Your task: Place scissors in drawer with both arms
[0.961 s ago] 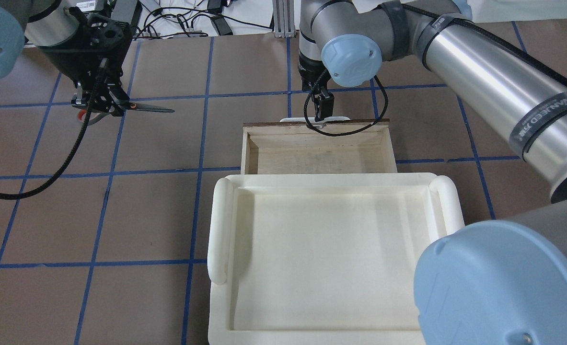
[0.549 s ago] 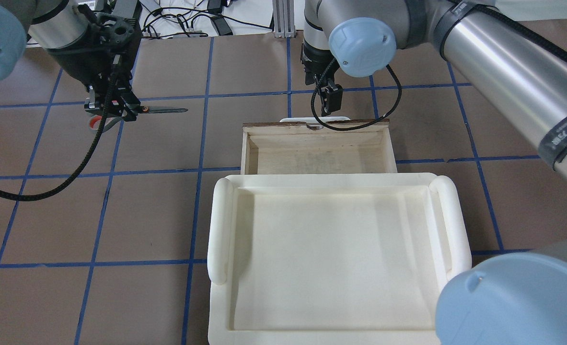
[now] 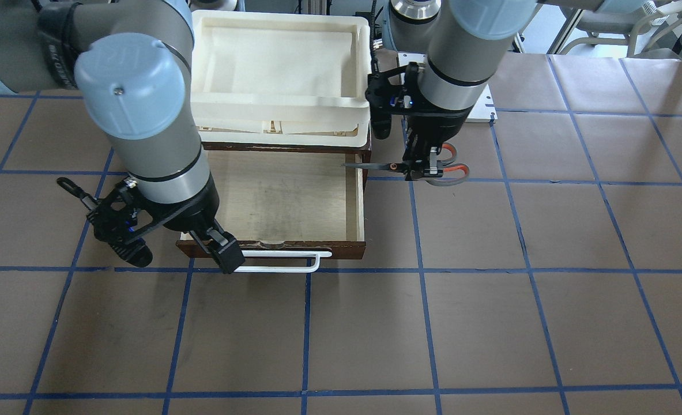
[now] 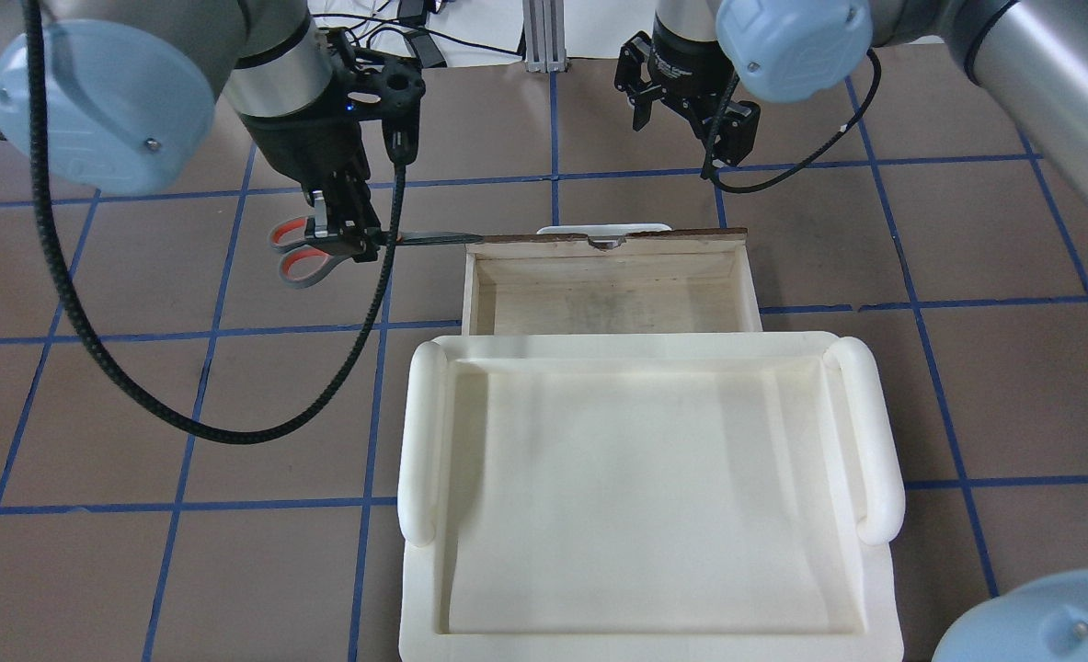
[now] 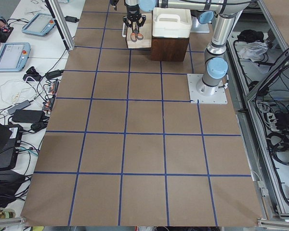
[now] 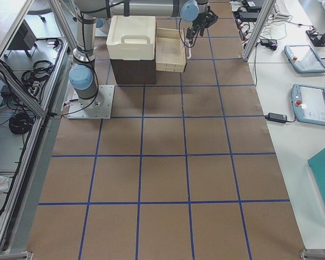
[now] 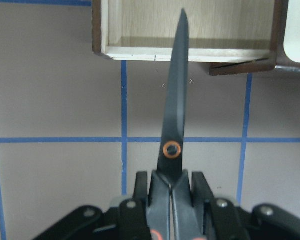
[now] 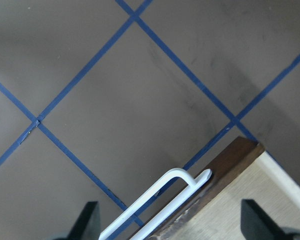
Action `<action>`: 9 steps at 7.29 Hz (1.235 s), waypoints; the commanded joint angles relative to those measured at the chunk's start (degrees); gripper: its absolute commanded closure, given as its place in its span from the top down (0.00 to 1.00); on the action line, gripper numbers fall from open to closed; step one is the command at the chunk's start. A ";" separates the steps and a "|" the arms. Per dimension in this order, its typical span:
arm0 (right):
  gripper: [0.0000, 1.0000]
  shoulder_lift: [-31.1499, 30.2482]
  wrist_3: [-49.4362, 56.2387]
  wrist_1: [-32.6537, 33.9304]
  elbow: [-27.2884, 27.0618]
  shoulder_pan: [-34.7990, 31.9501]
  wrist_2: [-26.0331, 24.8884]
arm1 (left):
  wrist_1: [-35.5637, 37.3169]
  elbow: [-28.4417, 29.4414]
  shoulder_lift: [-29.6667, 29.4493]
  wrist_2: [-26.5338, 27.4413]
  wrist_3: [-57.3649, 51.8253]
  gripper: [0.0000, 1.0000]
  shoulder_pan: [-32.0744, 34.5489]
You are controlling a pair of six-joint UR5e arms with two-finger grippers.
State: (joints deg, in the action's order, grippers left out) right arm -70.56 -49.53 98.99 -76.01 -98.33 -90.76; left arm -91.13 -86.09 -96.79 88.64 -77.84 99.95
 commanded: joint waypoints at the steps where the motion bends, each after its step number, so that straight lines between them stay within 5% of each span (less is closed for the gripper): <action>1: 1.00 -3.25 19.56 -0.12 -0.19 4.36 -0.21 | 2.69 -0.04 -1.38 0.04 3.40 0.00 4.28; 5: 1.00 -8.18 43.95 -4.42 -3.62 6.39 -0.65 | 11.64 -0.13 -7.52 -1.62 10.58 0.00 9.90; 9: 1.00 -10.91 45.49 -4.77 -4.50 8.15 0.32 | 13.70 -0.39 -10.96 -2.16 12.63 0.00 14.47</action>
State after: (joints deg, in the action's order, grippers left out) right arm -80.76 -4.67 94.34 -80.15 -90.46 -90.51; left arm -77.68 -86.23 -106.87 86.60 -65.65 113.38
